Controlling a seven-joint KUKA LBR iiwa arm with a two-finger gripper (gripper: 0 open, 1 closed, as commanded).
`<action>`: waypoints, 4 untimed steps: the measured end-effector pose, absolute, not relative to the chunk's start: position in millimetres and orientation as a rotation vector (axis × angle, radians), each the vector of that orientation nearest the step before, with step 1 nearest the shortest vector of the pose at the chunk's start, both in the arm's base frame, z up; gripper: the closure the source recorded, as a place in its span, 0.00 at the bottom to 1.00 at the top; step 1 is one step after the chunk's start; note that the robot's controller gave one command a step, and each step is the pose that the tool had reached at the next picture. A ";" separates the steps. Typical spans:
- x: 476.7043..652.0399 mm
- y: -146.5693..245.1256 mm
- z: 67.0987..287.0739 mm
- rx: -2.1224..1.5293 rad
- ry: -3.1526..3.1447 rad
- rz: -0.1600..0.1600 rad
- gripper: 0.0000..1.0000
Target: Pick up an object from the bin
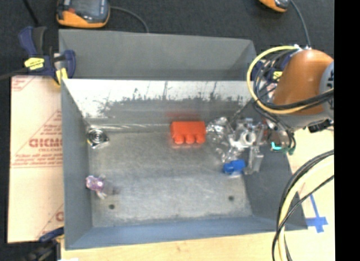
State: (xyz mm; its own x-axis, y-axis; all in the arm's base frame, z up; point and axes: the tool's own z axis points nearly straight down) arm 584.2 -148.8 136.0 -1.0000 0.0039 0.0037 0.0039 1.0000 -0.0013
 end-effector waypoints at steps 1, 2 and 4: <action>624.3 -142.2 88.7 0.046 -3.160 0.011 0.00; 651.2 -134.0 80.3 0.122 -3.131 0.014 0.00; 645.1 -155.3 73.2 -0.486 -3.089 0.001 0.00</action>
Offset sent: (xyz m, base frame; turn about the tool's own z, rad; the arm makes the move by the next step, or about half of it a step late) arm 0.0401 0.0119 -0.0660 -0.0366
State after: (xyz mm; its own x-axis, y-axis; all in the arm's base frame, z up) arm 645.1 -155.3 73.2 -0.9515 0.3073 0.0144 0.3073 0.9516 -0.0030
